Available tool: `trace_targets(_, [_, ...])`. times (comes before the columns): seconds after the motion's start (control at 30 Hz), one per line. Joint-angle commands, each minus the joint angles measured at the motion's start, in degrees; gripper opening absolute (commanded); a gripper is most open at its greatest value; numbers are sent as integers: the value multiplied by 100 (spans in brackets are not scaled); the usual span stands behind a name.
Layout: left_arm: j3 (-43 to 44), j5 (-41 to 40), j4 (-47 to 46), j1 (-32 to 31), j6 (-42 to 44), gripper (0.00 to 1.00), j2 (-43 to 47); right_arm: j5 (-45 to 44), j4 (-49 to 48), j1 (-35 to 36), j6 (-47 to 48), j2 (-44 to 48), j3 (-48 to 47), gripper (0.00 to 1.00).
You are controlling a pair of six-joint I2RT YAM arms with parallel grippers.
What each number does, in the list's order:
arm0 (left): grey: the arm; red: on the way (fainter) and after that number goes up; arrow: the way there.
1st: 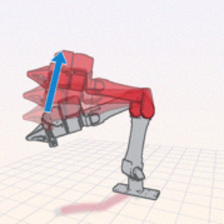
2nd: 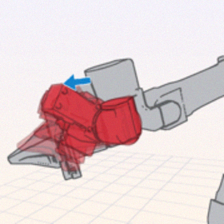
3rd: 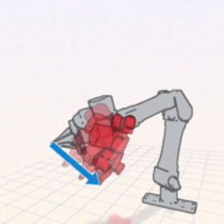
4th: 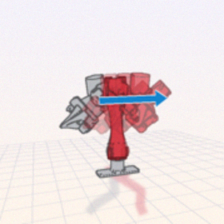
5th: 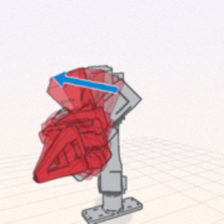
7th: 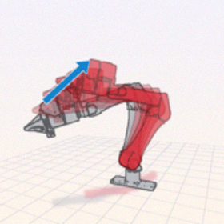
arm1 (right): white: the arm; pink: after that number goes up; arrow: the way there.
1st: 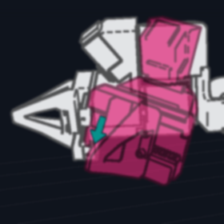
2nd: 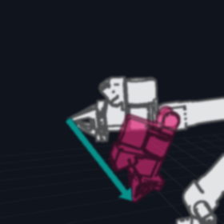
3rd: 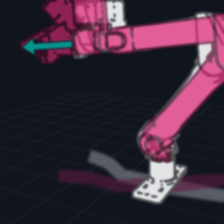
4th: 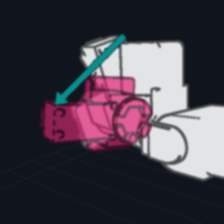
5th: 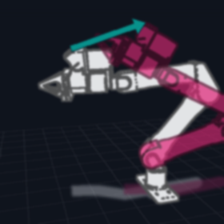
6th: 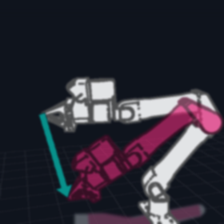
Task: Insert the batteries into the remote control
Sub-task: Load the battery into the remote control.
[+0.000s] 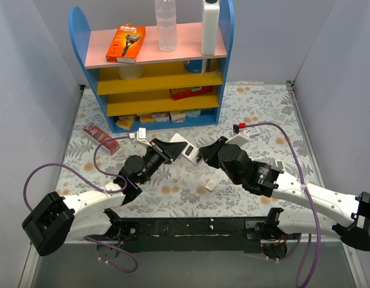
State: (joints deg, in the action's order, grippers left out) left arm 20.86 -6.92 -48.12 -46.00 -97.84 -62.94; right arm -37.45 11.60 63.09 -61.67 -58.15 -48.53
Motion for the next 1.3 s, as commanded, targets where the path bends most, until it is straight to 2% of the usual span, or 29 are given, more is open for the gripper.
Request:
trace_targets(0.0, [199, -257, -163, -41, 11, 0, 89, -228, -245, 81, -205, -82, -60, 4])
trace_targets(0.27, [181, -310, -268, -50, -59, 0, 89, -236, -333, 195, -223, -258, -95, 12])
trace_targets(0.6, [111, -363, -295, -58, -129, 0, 168, -421, -123, 274, -276, -258, -112, 36])
trace_targets(0.93, [-12, -468, -330, -58, -262, 0, 194, -430, 79, 353, -135, -355, -358, 46])
trace_targets(1.17, [-82, -547, -321, -58, -244, 0, 247, -263, 773, 379, -170, -776, -832, 48])
trace_targets(1.27, [-91, -626, -225, -58, -235, 0, 291, -263, 853, 406, -144, -821, -930, 54])
